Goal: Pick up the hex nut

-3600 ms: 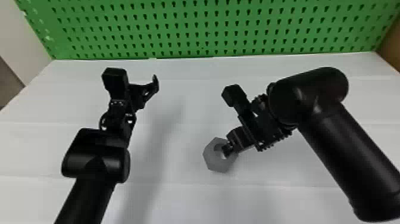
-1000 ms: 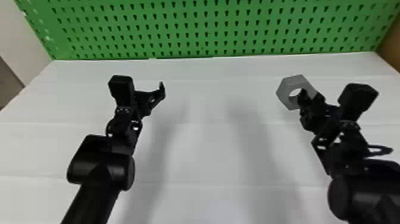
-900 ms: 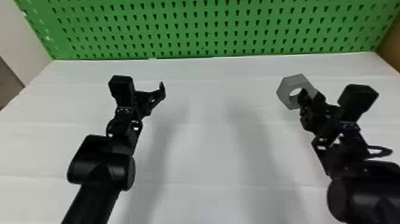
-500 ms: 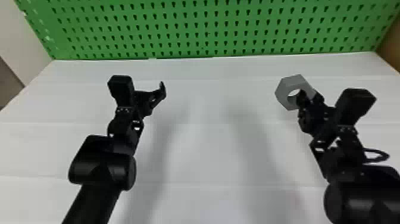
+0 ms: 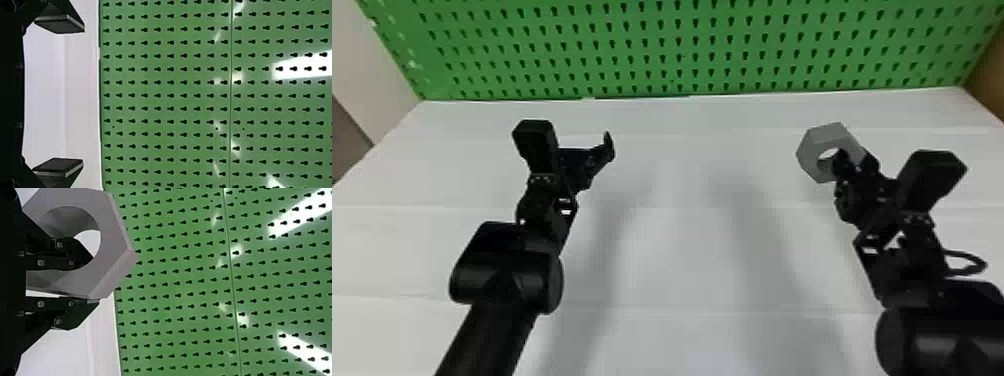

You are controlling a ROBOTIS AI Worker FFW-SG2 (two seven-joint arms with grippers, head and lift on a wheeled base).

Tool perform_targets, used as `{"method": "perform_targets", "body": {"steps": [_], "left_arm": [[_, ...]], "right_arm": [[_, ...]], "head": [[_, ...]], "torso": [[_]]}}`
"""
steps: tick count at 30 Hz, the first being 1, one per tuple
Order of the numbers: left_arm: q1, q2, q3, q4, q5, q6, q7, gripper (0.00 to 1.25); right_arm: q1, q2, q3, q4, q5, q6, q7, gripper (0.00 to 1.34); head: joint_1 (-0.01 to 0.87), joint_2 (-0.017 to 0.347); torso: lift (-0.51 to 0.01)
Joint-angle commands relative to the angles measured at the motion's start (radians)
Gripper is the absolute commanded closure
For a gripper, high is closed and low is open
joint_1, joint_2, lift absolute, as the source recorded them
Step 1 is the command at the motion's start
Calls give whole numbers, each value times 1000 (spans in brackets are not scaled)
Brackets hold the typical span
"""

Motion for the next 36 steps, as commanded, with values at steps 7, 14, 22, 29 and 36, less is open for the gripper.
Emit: {"method": "perform_targets", "body": {"steps": [7,14,22,29,36], "left_arm": [[-1,0,5,-9,45,19,0,88],[1,0,5,-9,48,19,0,88],[2,0,5,-9,41,19,0,88],[2,0,4,-15,35,19,0,88],[7,0,-2,-14,32,19,0,88]], "right_arm": [[-5,1,9,8,0,-9,0,1049],[-9,1,13,13,0,-15,0,1049],[-11,1,19,14,0,-15,0,1049],[-13,1,21,16,-2,-14,0,1049],[-11,1,22,16,-6,-14,0,1049]], "head": [[785,149],[785,149],[785,149],[785,149],[785,149]], "torso": [[-88],[-88],[-88],[-88],[-88]]}}
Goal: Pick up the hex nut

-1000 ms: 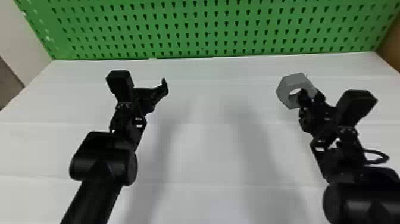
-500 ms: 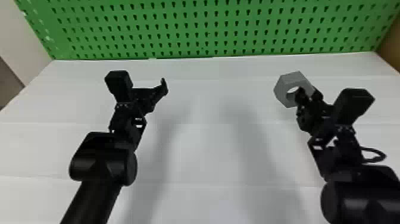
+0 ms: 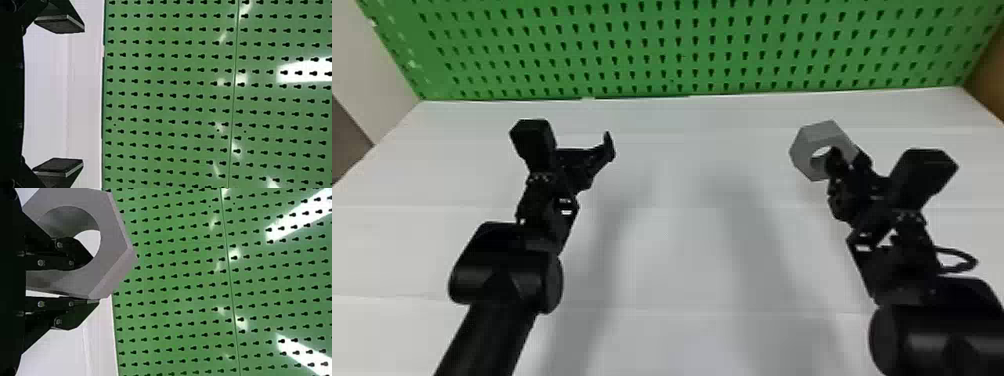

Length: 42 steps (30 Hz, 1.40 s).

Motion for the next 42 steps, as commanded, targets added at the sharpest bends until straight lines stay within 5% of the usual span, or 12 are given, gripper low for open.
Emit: {"method": "perform_targets", "body": {"steps": [1,42], "left_arm": [[0,0,-7,0,0,0,0,88],[0,0,-10,0,-13,5,0,88]], "right_arm": [[-2,1,1,0,-1,0,0,1049],[1,1,33,6,-10,11,0,1049]], "head": [[785,149],[785,149]], "torso": [[-88],[-88]]}}
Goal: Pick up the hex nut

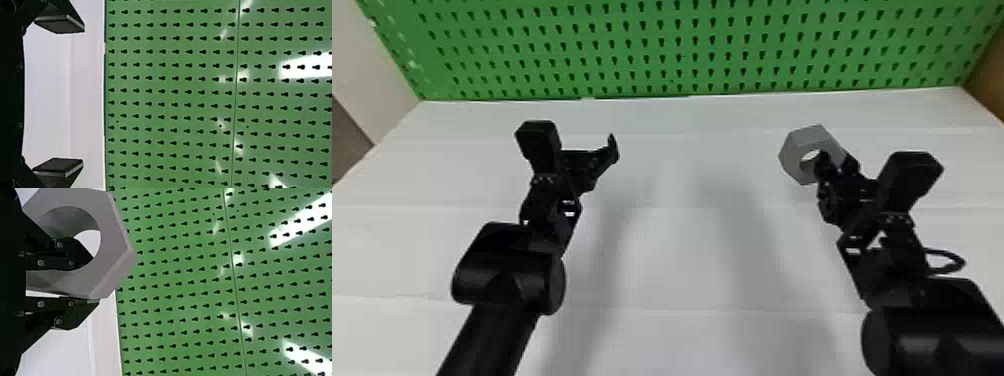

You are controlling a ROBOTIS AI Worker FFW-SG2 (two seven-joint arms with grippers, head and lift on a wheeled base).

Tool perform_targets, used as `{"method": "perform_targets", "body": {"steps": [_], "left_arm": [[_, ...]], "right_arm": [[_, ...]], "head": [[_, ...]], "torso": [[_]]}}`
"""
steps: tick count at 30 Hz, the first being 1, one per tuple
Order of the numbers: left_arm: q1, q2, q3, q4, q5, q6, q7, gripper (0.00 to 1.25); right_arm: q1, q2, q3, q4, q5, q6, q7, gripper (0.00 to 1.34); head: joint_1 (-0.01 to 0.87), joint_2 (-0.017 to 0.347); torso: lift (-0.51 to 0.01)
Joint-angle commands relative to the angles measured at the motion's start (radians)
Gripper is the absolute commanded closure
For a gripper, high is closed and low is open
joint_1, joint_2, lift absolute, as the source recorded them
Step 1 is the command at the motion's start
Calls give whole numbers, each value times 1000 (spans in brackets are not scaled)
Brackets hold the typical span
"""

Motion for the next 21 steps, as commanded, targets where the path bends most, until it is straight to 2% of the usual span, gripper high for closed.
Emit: {"method": "perform_targets", "body": {"steps": [1,21], "left_arm": [[-3,0,2,-1,-2,0,0,88],[-7,0,3,-1,-3,-2,0,88]], "right_arm": [[0,1,4,2,-1,2,0,1049],[-6,1,9,7,-3,5,0,1049]], "head": [[785,149],[785,149]], "torso": [[-88],[-88]]}}
